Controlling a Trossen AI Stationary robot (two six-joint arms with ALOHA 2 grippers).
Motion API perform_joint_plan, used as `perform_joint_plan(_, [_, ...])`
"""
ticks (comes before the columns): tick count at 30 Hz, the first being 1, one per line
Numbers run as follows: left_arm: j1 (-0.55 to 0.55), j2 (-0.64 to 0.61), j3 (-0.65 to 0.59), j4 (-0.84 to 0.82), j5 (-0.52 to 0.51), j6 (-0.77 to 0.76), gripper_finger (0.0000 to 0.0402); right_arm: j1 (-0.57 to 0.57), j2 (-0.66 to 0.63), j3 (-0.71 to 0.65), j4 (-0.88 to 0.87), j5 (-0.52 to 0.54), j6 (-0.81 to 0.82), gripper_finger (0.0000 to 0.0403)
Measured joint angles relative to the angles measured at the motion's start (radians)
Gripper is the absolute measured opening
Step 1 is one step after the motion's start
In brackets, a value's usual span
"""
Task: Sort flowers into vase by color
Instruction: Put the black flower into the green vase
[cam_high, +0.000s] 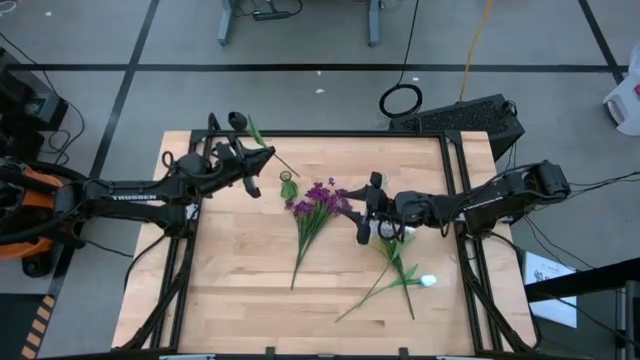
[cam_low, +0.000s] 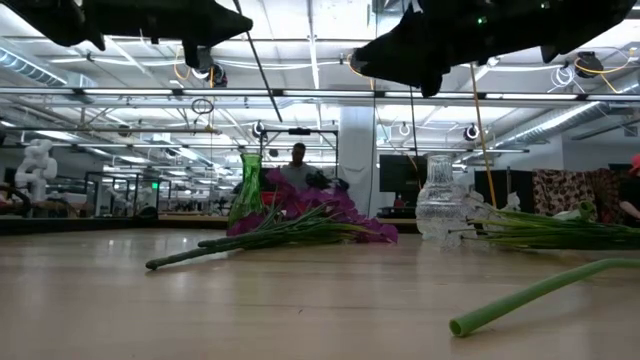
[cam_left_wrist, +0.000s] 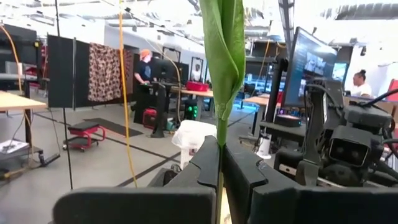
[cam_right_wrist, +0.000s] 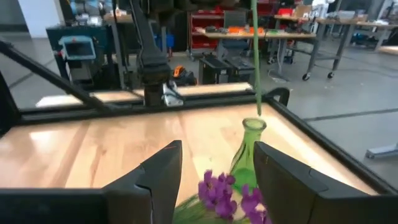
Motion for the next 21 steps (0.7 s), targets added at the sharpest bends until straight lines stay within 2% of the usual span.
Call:
perform_joint_plan(3, [0.001,0.0,0.0,-0.008,-0.007,0.0,0.0011,0.001,0.023,0.0,0.007,0.0,0.012,0.019])
perform_joint_plan(9, [0.004,-0.077,0.0,-0.161,-0.134,-0.028,0.0011,0.005,0.058,0.0,0.024,0.0,0.079,0.019])
perform_joint_plan(15, [0.003,-0.141,0.001,-0.237,-0.139,-0.013,0.0011,0.006,0.107,0.0,0.102,0.004,0.089,0.019])
perform_joint_plan(21, [0.003,-0.143,0.001,-0.292,-0.159,0.017,0.0011,-0.009,0.127,0.0,0.203,0.006,0.081,0.019])
